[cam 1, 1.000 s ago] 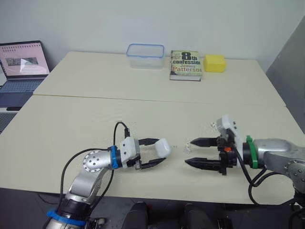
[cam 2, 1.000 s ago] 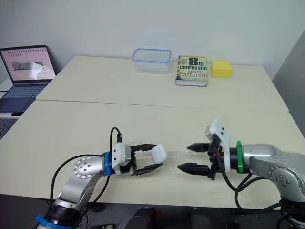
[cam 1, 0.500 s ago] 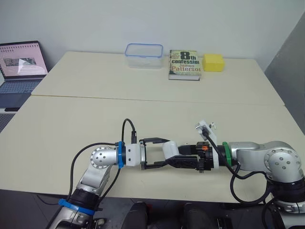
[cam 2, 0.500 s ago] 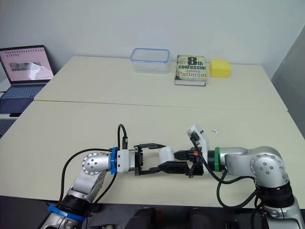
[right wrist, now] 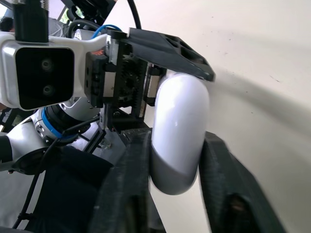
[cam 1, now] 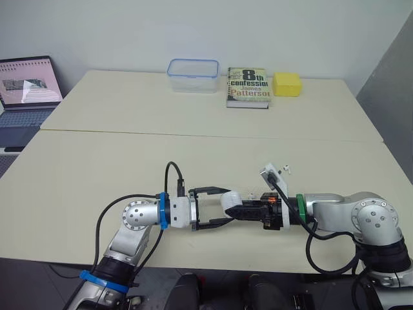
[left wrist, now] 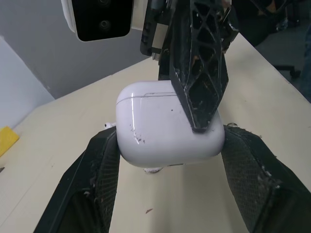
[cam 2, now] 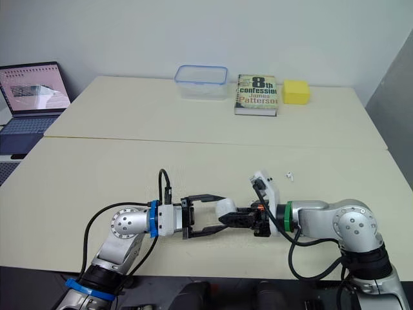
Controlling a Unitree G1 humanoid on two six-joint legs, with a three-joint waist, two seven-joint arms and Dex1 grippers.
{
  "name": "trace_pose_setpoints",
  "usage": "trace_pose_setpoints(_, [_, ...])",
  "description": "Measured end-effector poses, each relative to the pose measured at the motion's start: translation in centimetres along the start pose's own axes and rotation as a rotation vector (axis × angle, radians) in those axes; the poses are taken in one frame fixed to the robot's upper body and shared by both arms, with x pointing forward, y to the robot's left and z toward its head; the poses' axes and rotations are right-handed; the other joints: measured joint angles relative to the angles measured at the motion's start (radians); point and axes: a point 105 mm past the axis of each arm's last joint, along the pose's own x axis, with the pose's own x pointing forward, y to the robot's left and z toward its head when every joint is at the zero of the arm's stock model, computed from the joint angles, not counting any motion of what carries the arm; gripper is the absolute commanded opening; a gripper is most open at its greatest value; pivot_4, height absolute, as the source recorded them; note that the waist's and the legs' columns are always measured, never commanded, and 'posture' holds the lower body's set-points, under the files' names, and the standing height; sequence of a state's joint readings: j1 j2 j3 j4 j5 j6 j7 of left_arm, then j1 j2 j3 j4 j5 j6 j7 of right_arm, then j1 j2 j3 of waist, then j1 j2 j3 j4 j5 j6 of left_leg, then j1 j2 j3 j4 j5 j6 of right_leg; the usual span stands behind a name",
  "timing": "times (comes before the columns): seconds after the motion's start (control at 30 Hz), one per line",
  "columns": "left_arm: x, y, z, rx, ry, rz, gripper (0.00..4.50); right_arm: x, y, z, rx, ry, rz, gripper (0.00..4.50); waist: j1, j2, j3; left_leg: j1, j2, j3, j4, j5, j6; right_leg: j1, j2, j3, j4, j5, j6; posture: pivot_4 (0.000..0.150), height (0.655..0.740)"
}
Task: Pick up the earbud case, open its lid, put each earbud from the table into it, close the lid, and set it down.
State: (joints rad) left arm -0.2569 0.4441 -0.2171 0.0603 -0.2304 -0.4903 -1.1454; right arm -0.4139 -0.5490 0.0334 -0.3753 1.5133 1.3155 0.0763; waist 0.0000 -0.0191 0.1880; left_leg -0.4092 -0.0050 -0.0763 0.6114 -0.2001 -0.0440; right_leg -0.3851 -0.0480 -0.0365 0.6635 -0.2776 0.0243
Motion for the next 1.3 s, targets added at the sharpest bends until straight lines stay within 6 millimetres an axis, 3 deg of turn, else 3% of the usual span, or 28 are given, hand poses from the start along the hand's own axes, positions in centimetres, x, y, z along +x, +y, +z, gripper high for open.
trace_pose_setpoints(0.3, [0.2, 0.4, -0.3, -0.011, 0.001, 0.045, 2.76, 0.0, -0.3, 0.6, -0.009, 0.001, -0.018, 0.79, 0.0, 0.0, 0.0, 0.0, 0.0, 0.0, 0.0, 0.0, 0.0, 0.0, 0.0, 0.0, 0.0, 0.0, 0.0, 0.15, 0.74])
trace_pose_setpoints(0.33, [0.2, 0.4, -0.3, -0.015, 0.002, 0.048, 3.49, 0.0, -0.3, 0.7, -0.011, 0.0, -0.019, 0.79, 0.0, 0.0, 0.0, 0.0, 0.0, 0.0, 0.0, 0.0, 0.0, 0.0, 0.0, 0.0, 0.0, 0.0, 0.0, 0.15, 0.74])
trace_pose_setpoints(0.47, [0.2, 1.0, -1.0, -0.093, 0.045, 0.061, 4.48, 0.5, 0.3, 0.8, -0.033, 0.018, 0.02, 0.79, -0.002, 0.0, 0.0, 0.0, 0.001, 0.0, 0.0, 0.0, 0.0, 0.0, 0.001, 0.0, 0.001, 0.0, 0.0, 0.15, 0.74])
trace_pose_setpoints(0.6, [-1.2, 1.2, -2.5, -0.263, 0.17, 0.055, 4.5, 0.1, 0.1, 1.3, -0.133, 0.067, -0.017, 0.79, -0.005, 0.0, 0.0, 0.0, 0.001, -0.001, 0.0, 0.0, 0.0, -0.001, 0.002, 0.0, 0.001, 0.0, 0.0, 0.15, 0.74])
trace_pose_setpoints(0.8, [-2.8, 1.8, -2.7, -0.527, 0.368, 0.014, 4.5, -1.0, -1.0, 2.3, -0.506, 0.218, -0.15, 0.79, -0.005, 0.001, 0.001, -0.002, 0.002, -0.002, 0.0, 0.0, 0.0, -0.003, 0.003, -0.002, 0.0, 0.0, 0.0, 0.15, 0.74])
trace_pose_setpoints(1.0, [-0.8, 3.0, 0.0, -0.522, 0.398, -0.075, 4.5, -1.0, -1.4, 2.4, -0.857, 0.358, -0.155, 0.79, -0.007, 0.001, 0.001, -0.004, 0.001, -0.002, 0.0, 0.0, 0.0, -0.004, 0.002, -0.001, -0.001, 0.0, 0.0, 0.15, 0.74])
trace_pose_setpoints(1.3, [1.5, 3.0, 1.3, -0.471, 0.409, -0.144, 4.5, -0.4, -1.1, 2.9, -0.962, 0.383, -0.105, 0.79, -0.007, 0.001, 0.001, -0.004, 0.001, -0.002, 0.001, 0.0, 0.0, -0.004, 0.002, -0.001, 0.0, 0.0, 0.0, 0.15, 0.74])
